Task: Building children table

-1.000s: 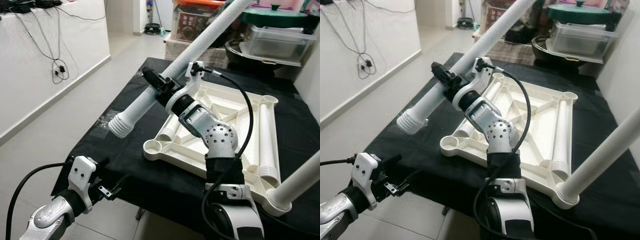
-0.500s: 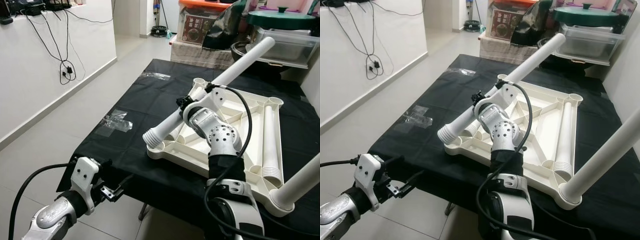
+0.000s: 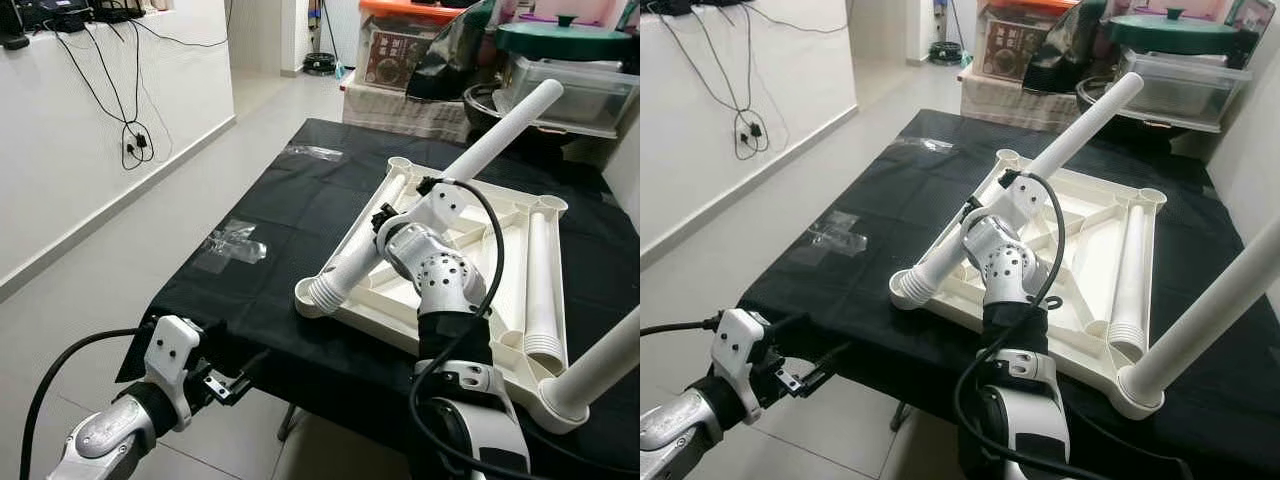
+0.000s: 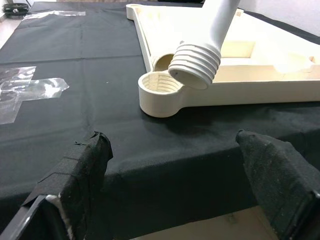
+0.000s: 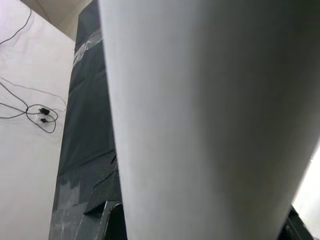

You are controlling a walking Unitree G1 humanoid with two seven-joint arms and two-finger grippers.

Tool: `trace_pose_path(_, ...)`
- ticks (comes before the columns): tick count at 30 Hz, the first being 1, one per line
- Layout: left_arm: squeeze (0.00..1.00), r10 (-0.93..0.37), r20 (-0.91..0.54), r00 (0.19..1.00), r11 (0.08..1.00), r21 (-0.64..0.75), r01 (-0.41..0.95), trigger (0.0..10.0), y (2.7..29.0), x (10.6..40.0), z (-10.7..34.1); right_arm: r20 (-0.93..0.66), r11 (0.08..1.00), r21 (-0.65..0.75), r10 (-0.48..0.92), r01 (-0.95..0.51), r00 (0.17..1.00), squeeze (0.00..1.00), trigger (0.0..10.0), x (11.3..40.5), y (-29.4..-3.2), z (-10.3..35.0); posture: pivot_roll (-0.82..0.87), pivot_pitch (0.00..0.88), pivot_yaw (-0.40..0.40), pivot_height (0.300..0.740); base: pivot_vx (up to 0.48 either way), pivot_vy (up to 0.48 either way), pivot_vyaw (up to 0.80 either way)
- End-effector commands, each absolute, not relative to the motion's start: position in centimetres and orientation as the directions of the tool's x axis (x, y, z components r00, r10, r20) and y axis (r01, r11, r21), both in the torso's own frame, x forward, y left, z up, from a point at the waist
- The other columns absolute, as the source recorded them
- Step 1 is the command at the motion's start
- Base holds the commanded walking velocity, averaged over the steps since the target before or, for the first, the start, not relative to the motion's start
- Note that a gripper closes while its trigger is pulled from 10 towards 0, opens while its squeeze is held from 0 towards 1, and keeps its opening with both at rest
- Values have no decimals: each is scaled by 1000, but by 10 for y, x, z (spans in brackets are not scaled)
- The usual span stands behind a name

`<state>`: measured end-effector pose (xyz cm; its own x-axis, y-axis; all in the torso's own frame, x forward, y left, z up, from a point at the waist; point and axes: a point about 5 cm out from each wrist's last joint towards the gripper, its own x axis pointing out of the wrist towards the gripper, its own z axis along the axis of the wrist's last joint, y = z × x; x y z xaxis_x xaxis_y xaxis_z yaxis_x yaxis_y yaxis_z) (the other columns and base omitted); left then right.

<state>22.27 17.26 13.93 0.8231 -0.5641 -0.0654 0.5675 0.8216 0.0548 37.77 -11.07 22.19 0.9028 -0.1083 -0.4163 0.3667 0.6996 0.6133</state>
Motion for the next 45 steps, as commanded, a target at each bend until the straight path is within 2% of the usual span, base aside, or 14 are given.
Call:
trace_pose_path(1, 0, -571, -87, 816, 816, 48, 576, 10000, 171, 221, 136, -432, 690, 627, -78, 362, 898, 0, 0, 378, -102, 218, 86, 0, -75, 740, 0, 0, 0)
trace_pose_path(5, 0, -574, -87, 814, 814, 47, 579, 10000, 170, 221, 135, -260, 602, 786, 121, 138, 958, 0, 0, 380, -83, 242, 84, 0, -73, 740, 0, 0, 0)
trace_pose_path(6, 0, -574, -88, 814, 814, 47, 579, 10000, 170, 222, 135, -139, 511, 860, 232, 1, 963, 0, 0, 379, -71, 257, 84, 0, -73, 740, 0, 0, 0)
trace_pose_path(7, 0, -574, -88, 814, 814, 47, 579, 10000, 170, 222, 135, -139, 511, 860, 232, 1, 963, 0, 0, 379, -71, 257, 84, 0, -73, 740, 0, 0, 0)
trace_pose_path(8, 0, -576, -89, 813, 812, 47, 581, 10000, 170, 222, 135, 67, 386, 899, 343, -206, 937, 0, 0, 372, -61, 280, 82, 0, -72, 740, 0, 0, 0)
trace_pose_path(9, 0, -576, -89, 813, 812, 47, 581, 10000, 170, 222, 135, 67, 386, 899, 343, -206, 937, 0, 0, 372, -61, 280, 82, 0, -72, 740, 0, 0, 0)
trace_pose_path(11, 0, -578, -90, 811, 811, 47, 583, 10000, 169, 222, 135, 393, 167, 844, 457, -511, 798, 0, 0, 354, -54, 313, 87, 0, -75, 740, 0, 0, 0)
trace_pose_path(13, 0, -578, -90, 811, 811, 47, 583, 10000, 169, 222, 135, 393, 167, 844, 457, -511, 798, 0, 0, 354, -54, 313, 87, 0, -75, 740, 0, 0, 0)
trace_pose_path(14, 0, -578, -90, 811, 811, 47, 583, 10000, 169, 222, 135, 625, -1, 694, 498, -720, 601, 0, 0, 333, -56, 329, 90, 0, -76, 740, 0, 0, 0)
trace_pose_path(20, 0, -578, -91, 811, 811, 47, 583, 10000, 169, 222, 134, 756, -115, 552, 487, -826, 437, 0, 0, 318, -64, 336, 90, 0, -76, 740, 0, 0, 0)
trace_pose_path(22, 0, -578, -94, 811, 811, 46, 583, 10000, 169, 222, 133, 827, -159, 436, 458, -886, 325, 0, 0, 308, -72, 341, 92, 0, -75, 740, 0, 0, 0)
trace_pose_path(26, 0, -581, -94, 809, 809, 46, 586, 10000, 168, 222, 133, 869, -202, 339, 441, -919, 224, 0, 0, 300, -76, 343, 92, 0, -75, 740, 0, 0, 0)
trace_pose_path(31, 0, -586, -95, 805, 805, 49, 592, 10000, 167, 223, 133, 890, -291, 168, 456, -942, 18, 0, 0, 283, -80, 342, 89, 0, -68, 740, 0, 0, 0)
trace_pose_path(45, 0, -592, -98, 800, 799, 53, 599, 10000, 167, 224, 132, 859, -311, 117, 508, -943, -61, 0, 0, 274, -75, 330, 89, 0, -68, 740, 0, 0, 0)
